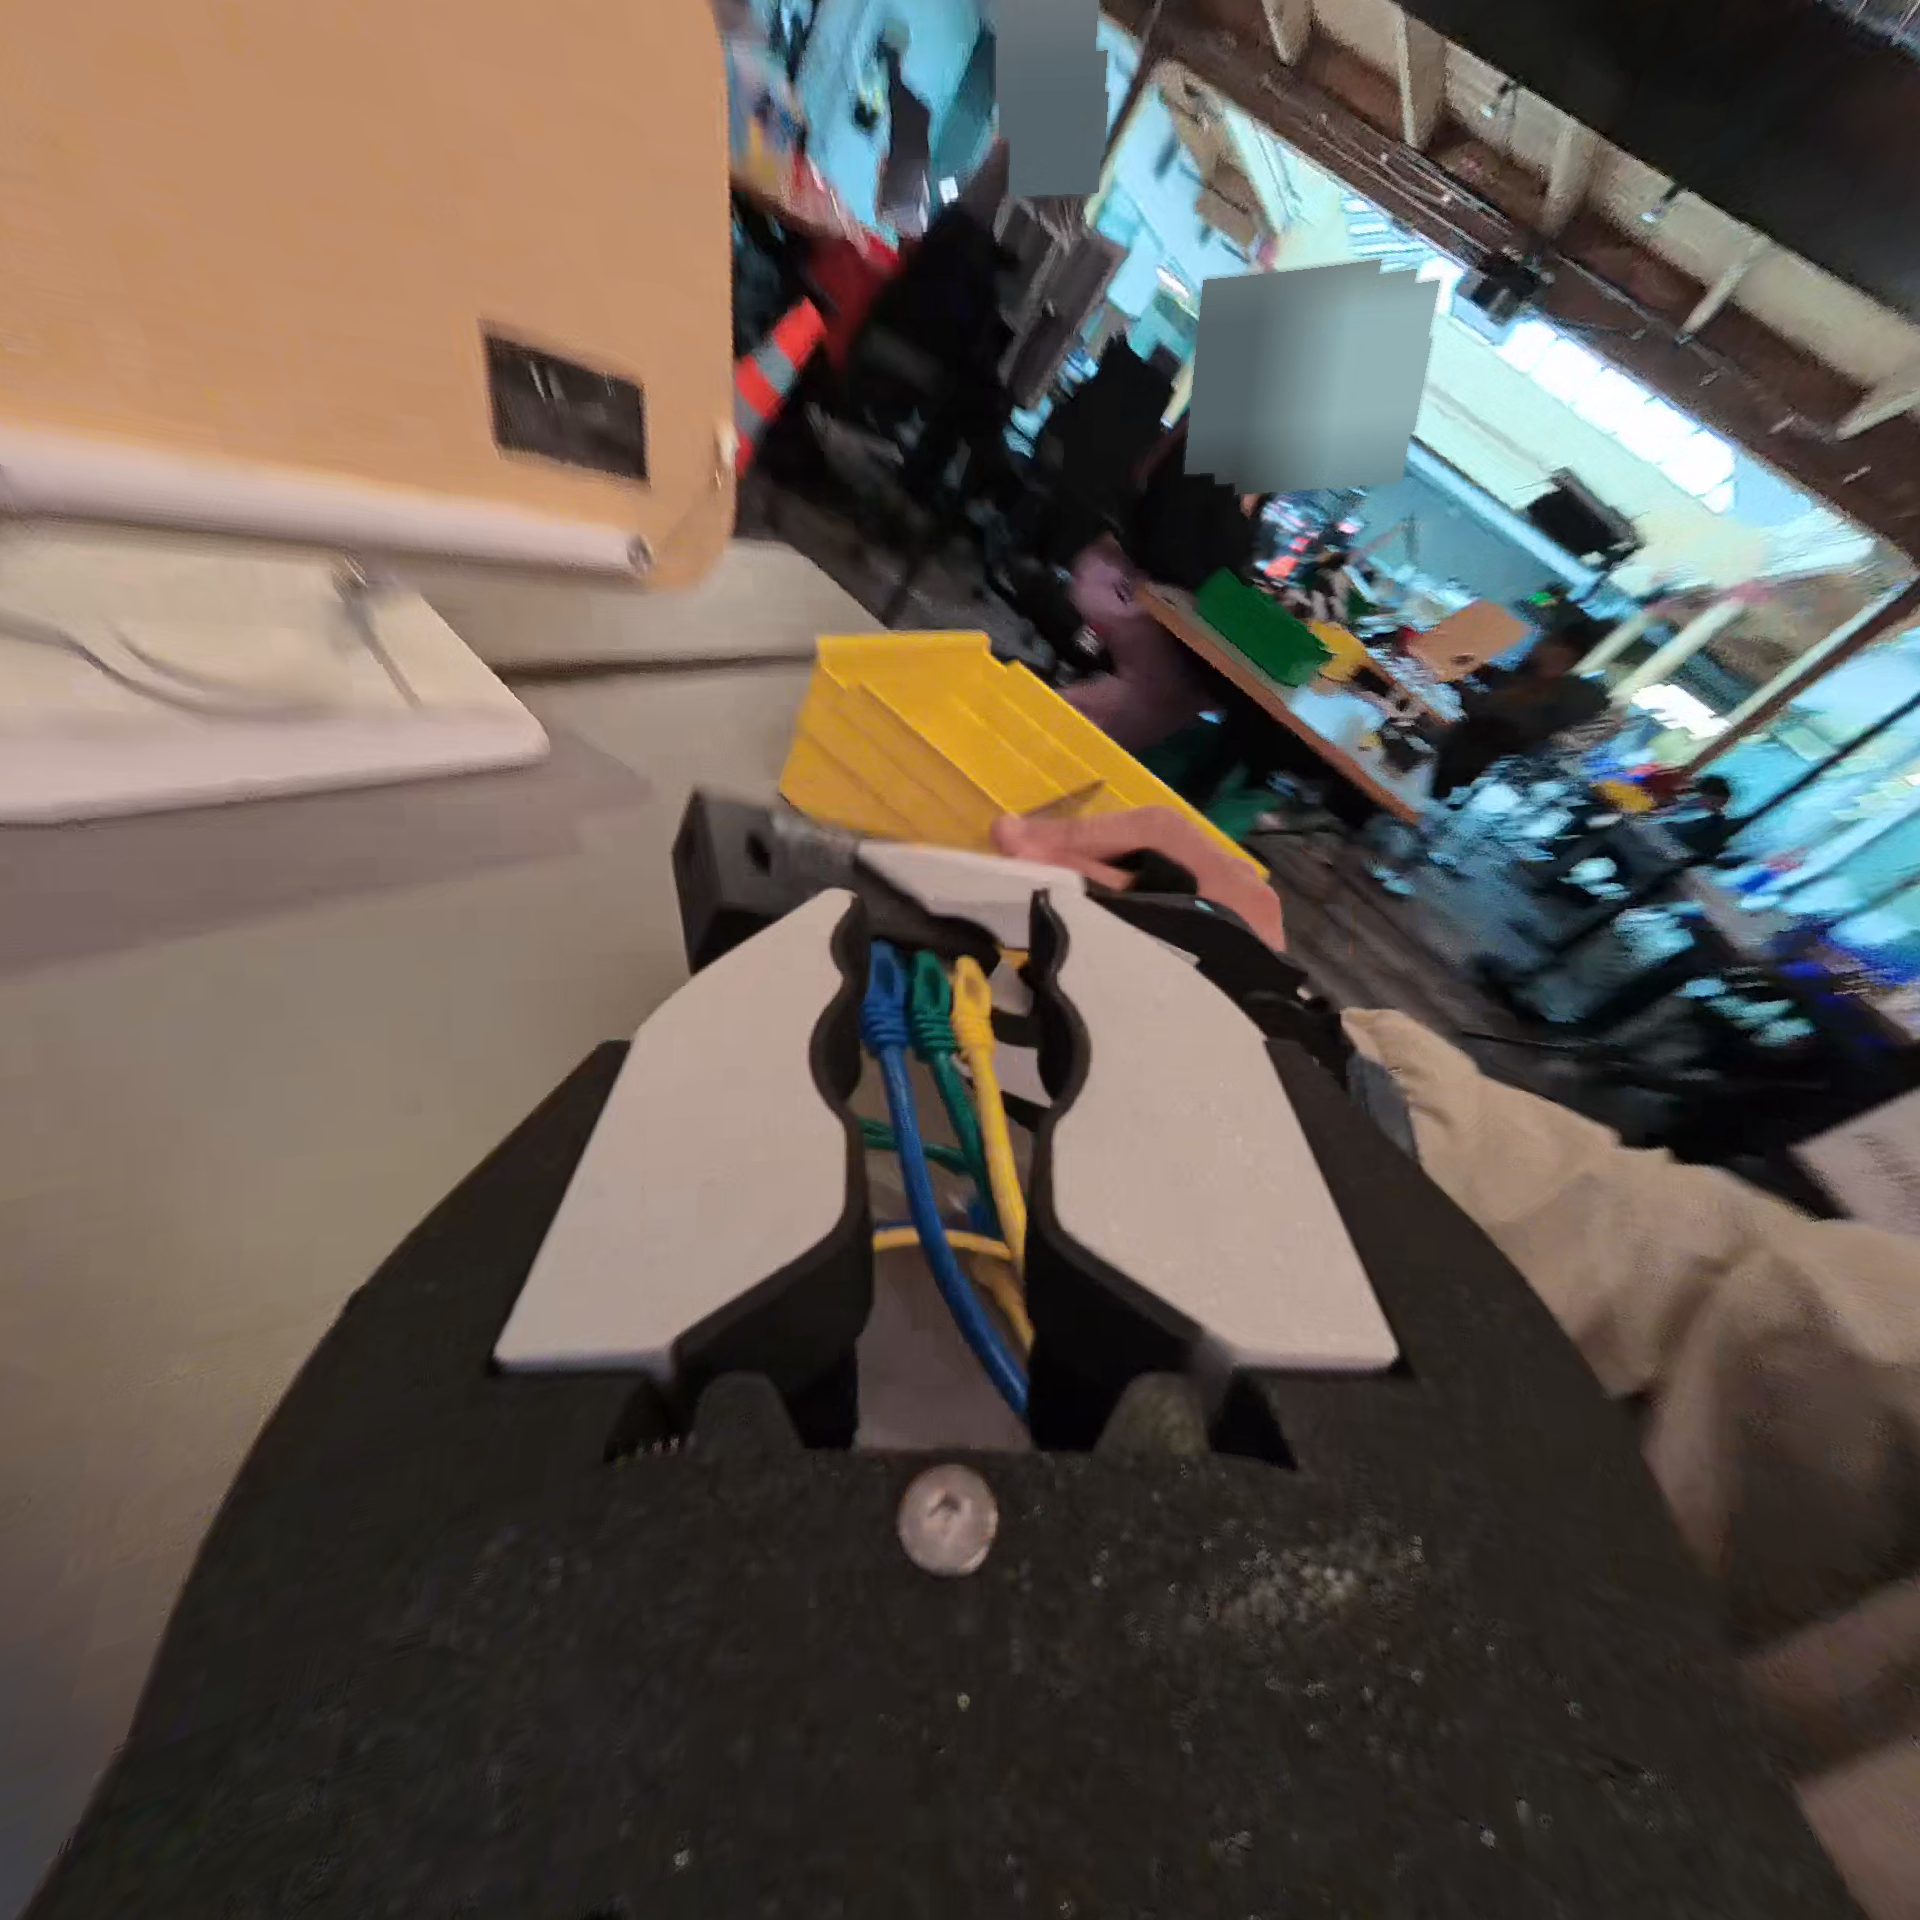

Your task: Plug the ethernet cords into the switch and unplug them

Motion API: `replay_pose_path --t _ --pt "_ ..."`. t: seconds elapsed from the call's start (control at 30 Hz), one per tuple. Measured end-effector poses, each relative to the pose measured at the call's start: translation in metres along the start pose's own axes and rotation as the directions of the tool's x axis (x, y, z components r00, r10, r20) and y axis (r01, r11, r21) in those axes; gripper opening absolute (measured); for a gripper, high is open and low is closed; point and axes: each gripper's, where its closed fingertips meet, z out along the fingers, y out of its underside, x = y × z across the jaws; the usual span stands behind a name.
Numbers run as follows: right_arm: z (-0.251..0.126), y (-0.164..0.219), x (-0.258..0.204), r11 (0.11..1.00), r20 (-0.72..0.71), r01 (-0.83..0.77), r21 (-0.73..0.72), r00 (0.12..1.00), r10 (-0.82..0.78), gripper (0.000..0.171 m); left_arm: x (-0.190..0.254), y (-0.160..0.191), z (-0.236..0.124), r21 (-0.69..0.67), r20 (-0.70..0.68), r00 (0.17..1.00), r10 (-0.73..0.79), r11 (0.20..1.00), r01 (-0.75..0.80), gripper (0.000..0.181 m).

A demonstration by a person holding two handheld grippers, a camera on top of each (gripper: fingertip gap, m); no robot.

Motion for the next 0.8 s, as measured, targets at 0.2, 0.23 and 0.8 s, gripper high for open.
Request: replay_pose_path --t 0.2,0.23,0.8 --pt "-0.005 -0.022 -0.056 0.99 0.142 -0.124 0.072 0.983 0.113 0.027 0.026 0.035 -0.033 -0.044 0.167 0.816 0.553 0.831 -0.554 0.045" --pt "-0.006 -0.025 -0.065 0.987 0.151 -0.138 0.082 0.981 0.125 0.027 0.031 0.051 -0.028 -0.097 0.127 0.772 0.623 0.782 -0.616 0.044" --pt "-0.022 -0.018 -0.068 0.995 0.136 -0.095 0.007 0.986 0.093 0.028 -0.002 0.123 0.035 -0.58 -0.064 0.66 0.749 0.51 -0.635 0.037"
